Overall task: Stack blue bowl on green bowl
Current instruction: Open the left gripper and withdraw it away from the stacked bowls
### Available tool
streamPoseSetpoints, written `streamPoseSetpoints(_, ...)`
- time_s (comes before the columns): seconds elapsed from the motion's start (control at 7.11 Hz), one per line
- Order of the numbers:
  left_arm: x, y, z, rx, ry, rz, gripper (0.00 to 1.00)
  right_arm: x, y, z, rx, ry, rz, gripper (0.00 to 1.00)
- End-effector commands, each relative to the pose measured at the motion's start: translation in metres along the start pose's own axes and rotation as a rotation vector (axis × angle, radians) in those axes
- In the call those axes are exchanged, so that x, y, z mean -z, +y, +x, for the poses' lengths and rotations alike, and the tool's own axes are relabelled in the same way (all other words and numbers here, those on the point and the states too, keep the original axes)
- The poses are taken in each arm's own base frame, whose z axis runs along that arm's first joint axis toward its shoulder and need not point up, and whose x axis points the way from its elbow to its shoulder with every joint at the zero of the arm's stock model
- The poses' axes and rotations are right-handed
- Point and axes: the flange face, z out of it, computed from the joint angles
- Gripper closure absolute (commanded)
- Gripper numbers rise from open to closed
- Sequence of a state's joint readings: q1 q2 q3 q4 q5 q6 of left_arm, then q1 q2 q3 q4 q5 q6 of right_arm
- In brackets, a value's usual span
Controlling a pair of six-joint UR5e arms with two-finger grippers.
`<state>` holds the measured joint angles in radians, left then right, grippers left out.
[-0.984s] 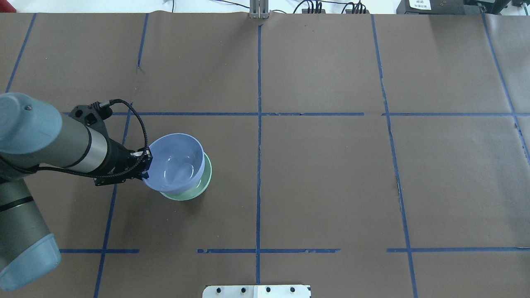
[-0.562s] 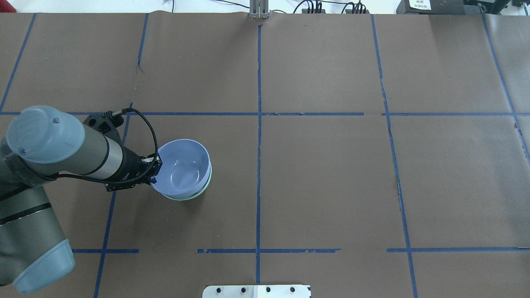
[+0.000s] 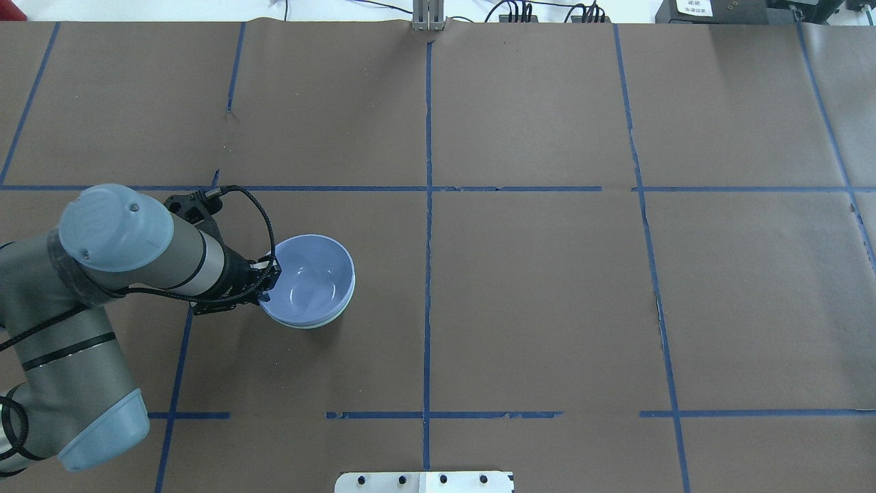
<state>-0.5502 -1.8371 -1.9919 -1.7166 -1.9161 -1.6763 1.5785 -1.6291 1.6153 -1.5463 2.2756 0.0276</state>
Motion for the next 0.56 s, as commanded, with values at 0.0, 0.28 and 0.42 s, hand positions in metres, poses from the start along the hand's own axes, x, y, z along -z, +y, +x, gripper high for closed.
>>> streamPoseSetpoints(0.0,0.008,-0.006,-0.003,-0.002,0.01,0.006,0.0,0.0,0.0,0.0,0.0,0.001,0.0,0.0)
streamPoseSetpoints(0.28,0.05,-0.057,-0.011,-0.182,0.049,0.049,0.0,0.0,0.0,0.0,0.0,0.001,0.0,0.0)
streamPoseSetpoints(0.42,0.076,-0.1,-0.043,-0.277,0.051,0.0,0.0,0.0,0.0,0.0,0.0,0.001,0.0,0.0)
